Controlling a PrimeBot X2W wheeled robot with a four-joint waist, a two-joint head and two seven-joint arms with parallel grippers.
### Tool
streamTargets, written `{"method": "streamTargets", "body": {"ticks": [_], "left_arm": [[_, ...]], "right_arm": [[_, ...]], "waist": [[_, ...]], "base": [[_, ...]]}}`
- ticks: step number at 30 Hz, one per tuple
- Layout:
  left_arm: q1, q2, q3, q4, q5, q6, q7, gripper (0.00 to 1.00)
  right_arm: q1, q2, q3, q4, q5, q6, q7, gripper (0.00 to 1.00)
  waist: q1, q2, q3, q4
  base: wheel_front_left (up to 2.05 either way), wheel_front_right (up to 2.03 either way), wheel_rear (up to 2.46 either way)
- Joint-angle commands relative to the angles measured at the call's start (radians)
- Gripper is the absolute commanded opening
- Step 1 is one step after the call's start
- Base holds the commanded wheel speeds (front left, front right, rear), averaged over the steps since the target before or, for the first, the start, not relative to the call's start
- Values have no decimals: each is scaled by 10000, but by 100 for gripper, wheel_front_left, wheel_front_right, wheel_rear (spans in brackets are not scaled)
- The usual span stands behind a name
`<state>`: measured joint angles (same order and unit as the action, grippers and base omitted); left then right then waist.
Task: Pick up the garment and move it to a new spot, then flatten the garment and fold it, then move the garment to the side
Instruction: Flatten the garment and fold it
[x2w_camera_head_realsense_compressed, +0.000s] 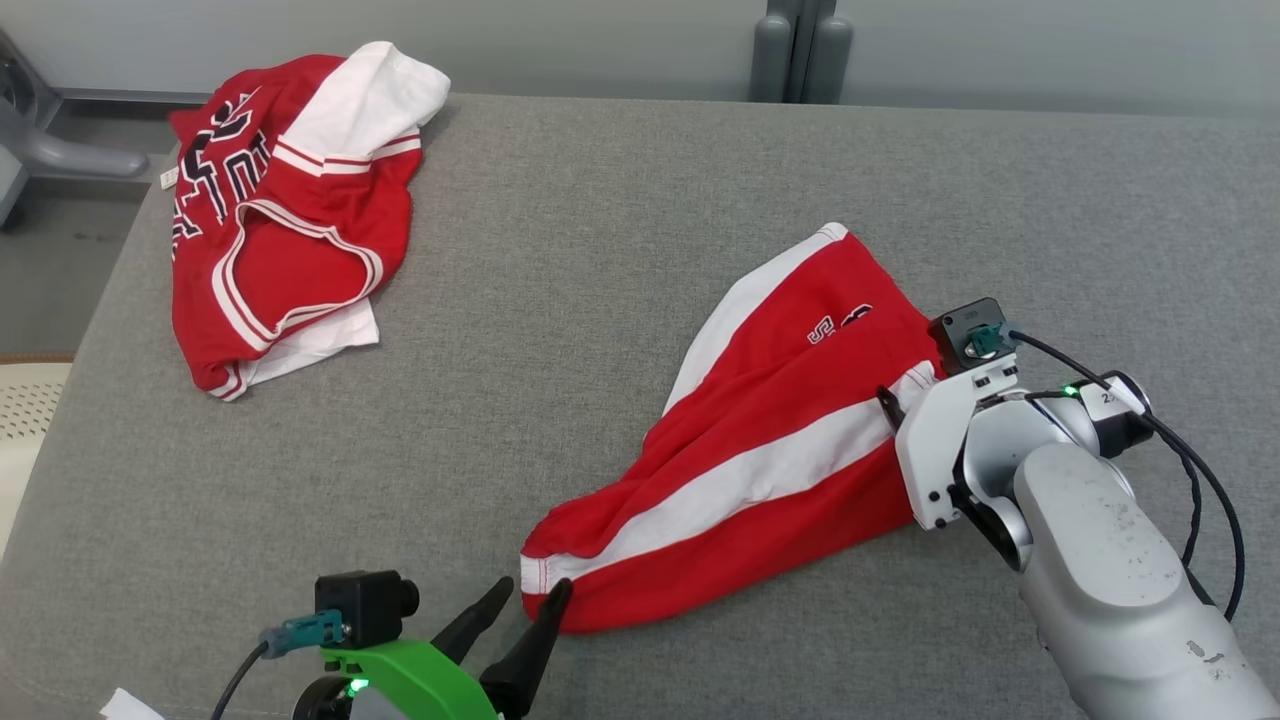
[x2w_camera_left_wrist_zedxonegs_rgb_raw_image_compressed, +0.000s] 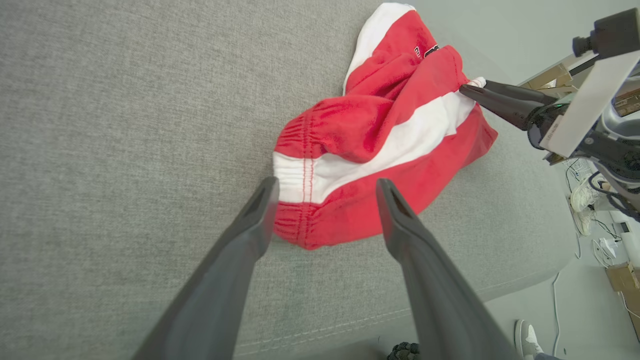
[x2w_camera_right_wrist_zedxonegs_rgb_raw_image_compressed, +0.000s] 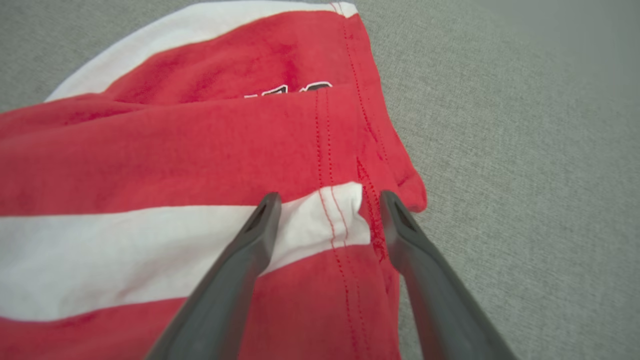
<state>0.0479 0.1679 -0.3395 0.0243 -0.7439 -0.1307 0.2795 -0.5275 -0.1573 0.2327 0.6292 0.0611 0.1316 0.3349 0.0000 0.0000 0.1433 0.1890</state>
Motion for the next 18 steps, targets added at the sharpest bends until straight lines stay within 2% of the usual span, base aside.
{"method": "streamTargets", "body": {"ticks": [1,7,9,10,11,12,13,14,18], "left_arm": [[-230,116,19,112,97,6,-63,100],[-487,114,-26,700,-83,5,-87,100],[-587,112,-88,869,-167,5,-97,100],[-656,76,-108,953,-234,4,-124,100],[-717,110,-168,1017,-227,4,-100,100],[-778,143,-251,1067,-257,4,-117,65],[-812,113,-283,1112,-349,4,-176,44],[-860,102,-323,1175,-406,4,-232,0],[-985,317,-600,1230,-604,3,-463,0]], "right_arm": [[20,-18,61,-103,85,-18,56,100],[106,-14,281,-370,244,-18,192,100],[121,-47,331,-439,298,-18,249,91],[134,-64,369,-457,331,-18,286,67],[141,-70,388,-475,369,-18,317,56],[159,-72,404,-493,430,-18,356,35],[183,-76,428,-501,480,-18,403,18],[201,-61,429,-525,588,-18,401,0],[321,-43,213,-685,924,-18,245,0]], "waist": [[0,0,30,-50],[0,0,101,-197],[0,0,131,-234],[0,0,151,-243],[0,0,162,-251],[0,0,169,-260],[0,0,171,-263],[0,0,167,-269],[0,0,83,-324]], "base": [[0,0,0],[0,0,0],[0,0,0],[0,0,0],[0,0,0],[0,0,0],[0,0,0],[0,0,0],[0,0,0]]}}
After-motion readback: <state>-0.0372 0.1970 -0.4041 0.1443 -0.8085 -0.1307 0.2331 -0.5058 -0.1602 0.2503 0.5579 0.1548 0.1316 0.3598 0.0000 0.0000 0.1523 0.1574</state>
